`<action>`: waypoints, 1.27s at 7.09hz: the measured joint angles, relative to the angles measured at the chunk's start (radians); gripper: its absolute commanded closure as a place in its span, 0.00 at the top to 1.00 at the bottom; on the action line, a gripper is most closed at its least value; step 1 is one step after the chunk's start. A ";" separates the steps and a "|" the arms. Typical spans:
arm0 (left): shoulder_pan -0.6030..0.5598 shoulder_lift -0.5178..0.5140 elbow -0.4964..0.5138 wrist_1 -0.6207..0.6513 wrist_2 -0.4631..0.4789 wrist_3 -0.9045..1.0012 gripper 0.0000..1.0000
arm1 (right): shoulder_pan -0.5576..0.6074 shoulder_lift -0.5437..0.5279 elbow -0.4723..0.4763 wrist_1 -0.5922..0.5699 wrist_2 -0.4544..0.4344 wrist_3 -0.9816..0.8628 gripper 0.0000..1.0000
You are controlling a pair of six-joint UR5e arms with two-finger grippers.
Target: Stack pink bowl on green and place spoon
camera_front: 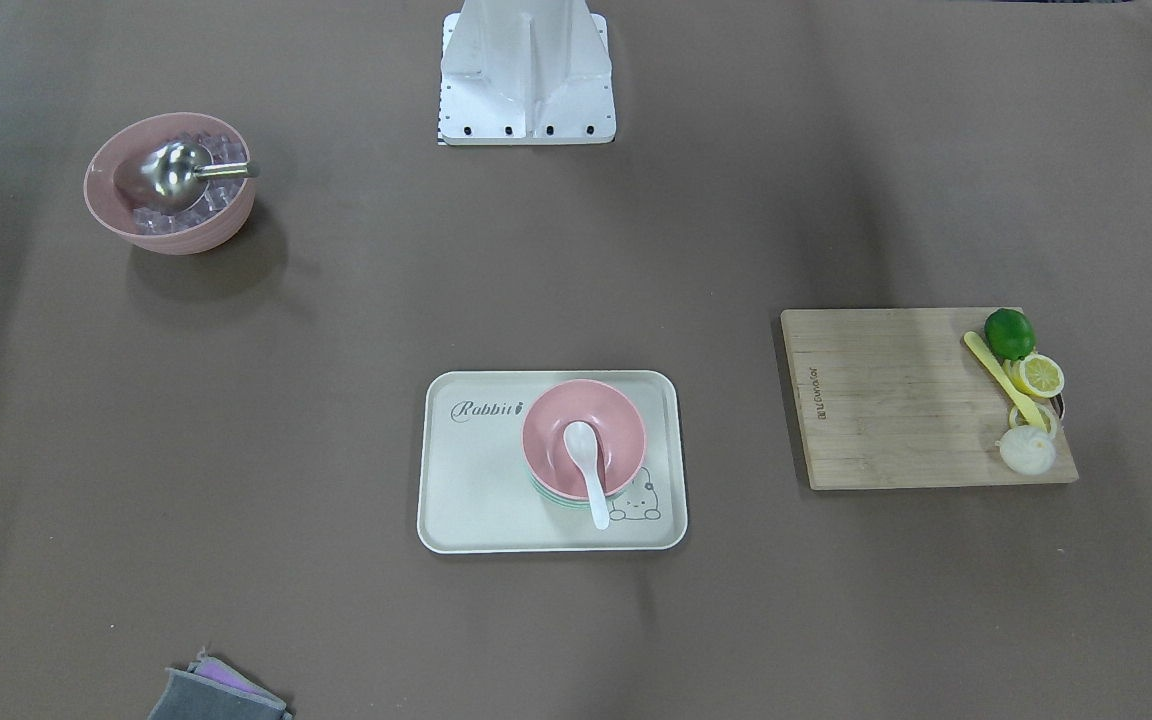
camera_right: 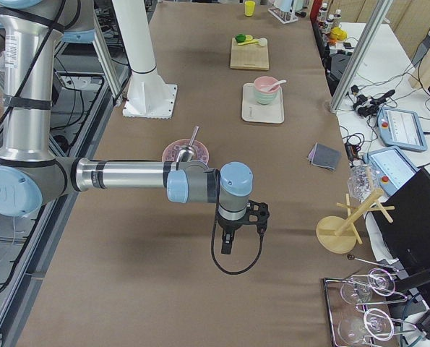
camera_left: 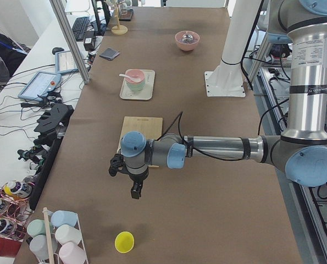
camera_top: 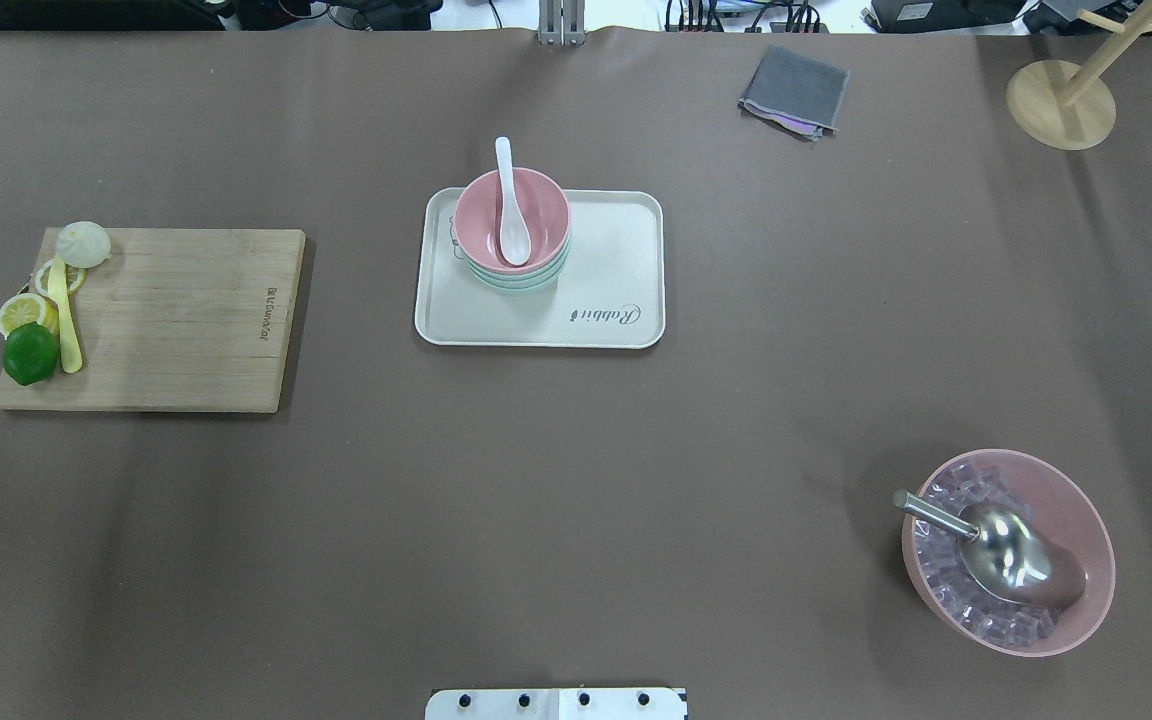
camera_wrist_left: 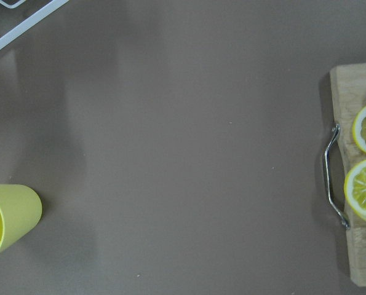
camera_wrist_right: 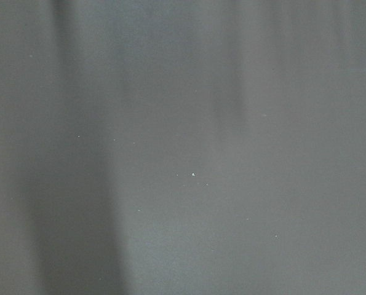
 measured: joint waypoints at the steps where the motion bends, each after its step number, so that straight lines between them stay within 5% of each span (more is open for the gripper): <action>1: -0.001 0.022 -0.028 -0.001 0.000 0.006 0.99 | -0.001 0.000 0.001 0.000 0.000 0.000 1.00; 9: -0.001 0.036 -0.060 -0.007 0.000 0.009 0.99 | -0.002 -0.007 0.002 0.002 0.002 0.002 1.00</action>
